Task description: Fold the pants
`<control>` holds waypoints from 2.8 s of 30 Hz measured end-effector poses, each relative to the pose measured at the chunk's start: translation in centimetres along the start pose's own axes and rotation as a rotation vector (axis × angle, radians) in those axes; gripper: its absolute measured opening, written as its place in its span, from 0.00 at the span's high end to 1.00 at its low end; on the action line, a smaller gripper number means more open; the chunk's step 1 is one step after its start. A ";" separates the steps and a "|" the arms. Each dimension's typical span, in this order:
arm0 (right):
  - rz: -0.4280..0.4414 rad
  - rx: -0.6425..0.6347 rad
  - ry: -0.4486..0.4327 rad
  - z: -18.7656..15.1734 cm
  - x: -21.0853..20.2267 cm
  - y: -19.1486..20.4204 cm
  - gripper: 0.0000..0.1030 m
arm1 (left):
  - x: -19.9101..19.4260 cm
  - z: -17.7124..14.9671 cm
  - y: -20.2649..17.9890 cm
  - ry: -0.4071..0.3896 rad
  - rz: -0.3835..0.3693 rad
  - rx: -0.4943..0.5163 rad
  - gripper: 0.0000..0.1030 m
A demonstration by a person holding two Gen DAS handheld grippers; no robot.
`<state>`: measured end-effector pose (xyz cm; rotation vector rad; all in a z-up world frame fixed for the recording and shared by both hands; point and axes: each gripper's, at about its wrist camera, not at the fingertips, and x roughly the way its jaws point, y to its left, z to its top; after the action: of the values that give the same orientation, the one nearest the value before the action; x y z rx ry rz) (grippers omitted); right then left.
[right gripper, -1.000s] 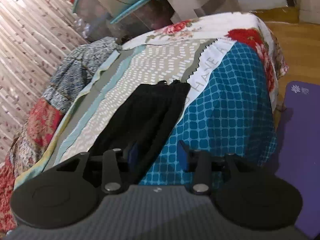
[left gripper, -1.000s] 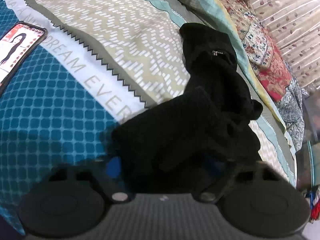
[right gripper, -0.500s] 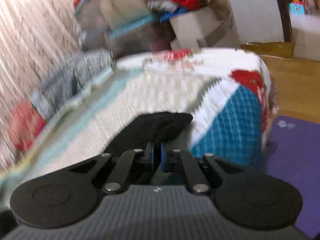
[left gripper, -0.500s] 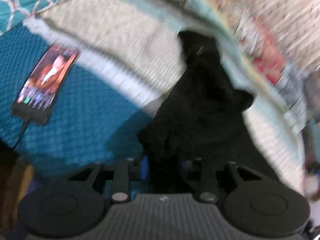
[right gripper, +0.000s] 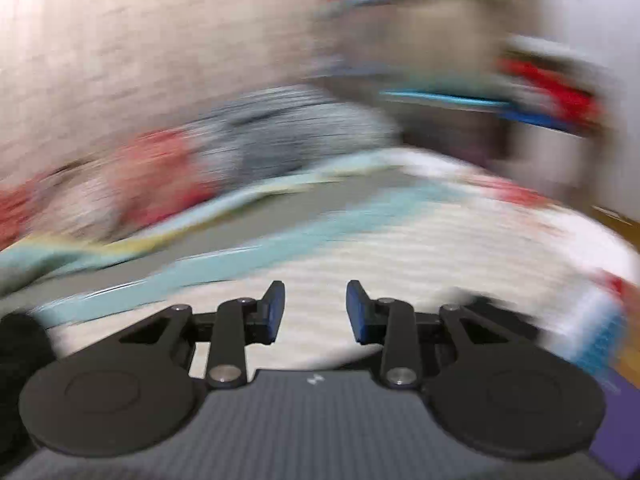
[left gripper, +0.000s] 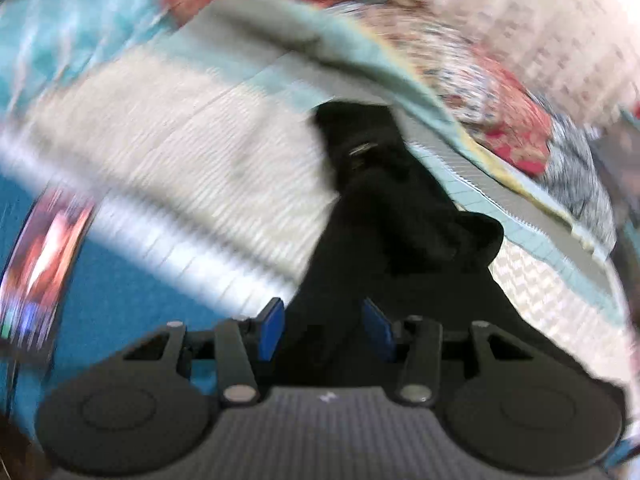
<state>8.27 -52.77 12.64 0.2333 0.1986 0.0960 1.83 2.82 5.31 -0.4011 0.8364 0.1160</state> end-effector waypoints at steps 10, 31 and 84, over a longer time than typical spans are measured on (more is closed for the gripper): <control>0.651 -0.696 0.229 3.1 11.1 29.1 0.46 | 7.6 -1.9 -12.1 -0.320 0.199 0.793 0.39; 0.454 -0.876 0.027 8.0 20.5 39.0 0.88 | 7.1 -2.4 -8.4 -0.277 0.064 0.560 0.79; -0.262 0.604 0.105 -6.5 -1.4 -21.0 0.68 | -2.2 -0.4 -4.2 -0.160 0.035 0.117 0.83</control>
<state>7.09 -71.87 1.64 0.8020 0.3587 -0.2173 1.15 -1.06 7.91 -0.2638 0.6894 0.1296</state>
